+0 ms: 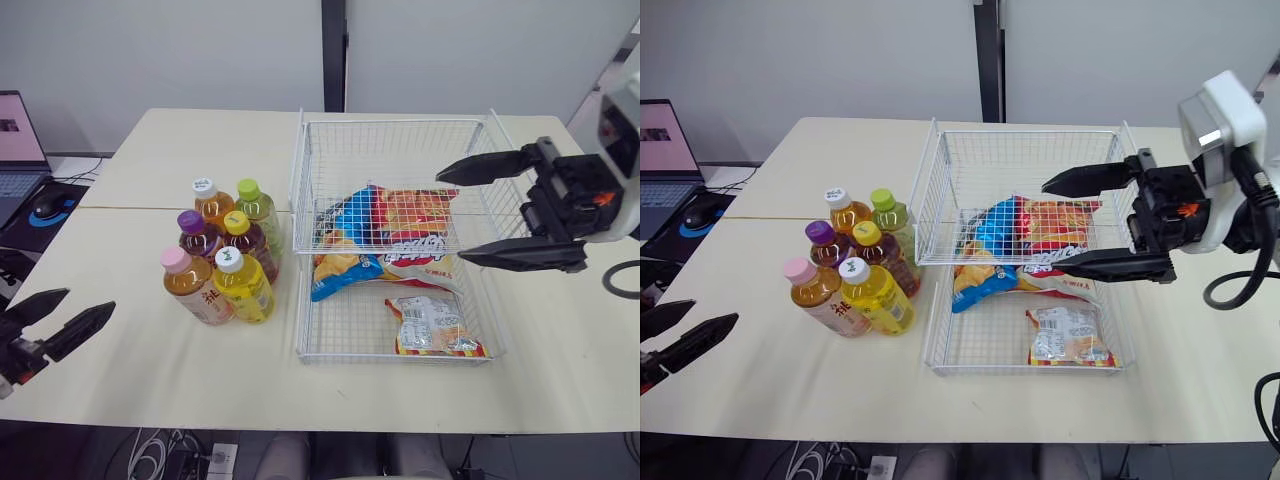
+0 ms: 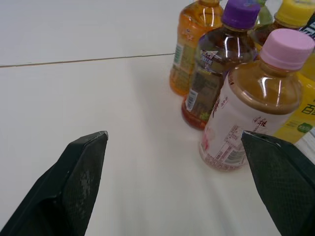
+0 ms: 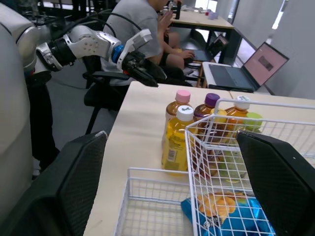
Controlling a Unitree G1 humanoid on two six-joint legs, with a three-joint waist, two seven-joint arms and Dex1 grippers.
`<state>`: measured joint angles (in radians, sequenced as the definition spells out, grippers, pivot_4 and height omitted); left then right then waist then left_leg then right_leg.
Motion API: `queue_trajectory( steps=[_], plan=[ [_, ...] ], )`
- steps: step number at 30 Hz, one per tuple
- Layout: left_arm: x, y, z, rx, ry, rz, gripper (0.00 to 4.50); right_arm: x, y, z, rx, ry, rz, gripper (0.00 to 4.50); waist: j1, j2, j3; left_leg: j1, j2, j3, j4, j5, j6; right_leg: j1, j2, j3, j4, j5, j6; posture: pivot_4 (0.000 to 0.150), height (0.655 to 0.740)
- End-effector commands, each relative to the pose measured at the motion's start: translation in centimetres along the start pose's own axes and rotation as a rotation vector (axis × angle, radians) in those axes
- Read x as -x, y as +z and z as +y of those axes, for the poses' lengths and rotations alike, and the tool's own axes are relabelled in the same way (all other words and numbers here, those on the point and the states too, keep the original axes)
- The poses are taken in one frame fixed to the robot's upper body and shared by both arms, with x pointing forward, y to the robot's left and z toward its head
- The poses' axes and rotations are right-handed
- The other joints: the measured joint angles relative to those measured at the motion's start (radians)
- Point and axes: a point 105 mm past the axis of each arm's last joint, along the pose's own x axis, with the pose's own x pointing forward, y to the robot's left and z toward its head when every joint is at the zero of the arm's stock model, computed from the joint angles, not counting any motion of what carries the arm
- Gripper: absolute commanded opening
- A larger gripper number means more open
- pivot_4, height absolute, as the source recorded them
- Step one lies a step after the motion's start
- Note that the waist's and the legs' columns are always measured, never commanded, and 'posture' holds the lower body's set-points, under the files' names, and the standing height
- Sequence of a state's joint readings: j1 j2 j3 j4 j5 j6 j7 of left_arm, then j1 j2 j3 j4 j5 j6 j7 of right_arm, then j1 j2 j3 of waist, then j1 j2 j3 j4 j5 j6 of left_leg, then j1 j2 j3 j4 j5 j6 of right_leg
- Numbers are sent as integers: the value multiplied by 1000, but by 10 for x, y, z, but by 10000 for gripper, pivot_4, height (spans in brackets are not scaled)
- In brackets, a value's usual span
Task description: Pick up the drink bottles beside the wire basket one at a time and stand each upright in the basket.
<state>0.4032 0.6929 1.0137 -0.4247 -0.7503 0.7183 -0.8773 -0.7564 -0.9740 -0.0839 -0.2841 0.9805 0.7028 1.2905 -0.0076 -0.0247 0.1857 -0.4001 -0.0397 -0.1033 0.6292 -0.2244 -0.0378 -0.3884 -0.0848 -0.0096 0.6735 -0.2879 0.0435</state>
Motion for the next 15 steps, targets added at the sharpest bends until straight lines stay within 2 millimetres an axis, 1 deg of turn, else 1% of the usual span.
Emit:
queue_trajectory(
  steps=[1, 4, 7, 9, 15],
  plan=[
    [-2, 16, -23, -42, -5, -73, 44947, -6, -4, 2, 40, 56, 7, 45000, 7, 0, 0, 0, 0, 0, 0, 0, 0, 0, 0, 0, 0, 0, 0, 1500, 7400],
    [-16, 19, -40, -30, -28, -109, 44947, -11, -7, 3, 42, 93, -1, 45000, 10, 0, 0, 0, 0, -1, 1, 0, 0, 1, 0, -1, 1, 0, 0, 1500, 7400],
    [-29, 28, -51, -46, -40, -155, 44947, -14, -8, 4, 40, 110, -4, 45000, 10, 0, 0, 0, 0, -1, 1, 0, 0, 1, 1, -1, 1, 0, 0, 1500, 7400],
    [-37, 32, -54, -53, -46, -184, 44947, -16, -7, 5, 37, 119, -10, 45000, 8, 0, 0, 1, 0, 1, 1, 0, 0, 1, 2, -1, 1, 1, 0, 1500, 7400],
    [-53, 34, -51, -49, -33, -223, 44947, -20, -5, 5, 42, 117, -20, 45000, 3, 0, 0, 1, 1, 2, 1, 0, 0, 1, 9, 0, 1, 1, 1, 1500, 7400]
  ],
)
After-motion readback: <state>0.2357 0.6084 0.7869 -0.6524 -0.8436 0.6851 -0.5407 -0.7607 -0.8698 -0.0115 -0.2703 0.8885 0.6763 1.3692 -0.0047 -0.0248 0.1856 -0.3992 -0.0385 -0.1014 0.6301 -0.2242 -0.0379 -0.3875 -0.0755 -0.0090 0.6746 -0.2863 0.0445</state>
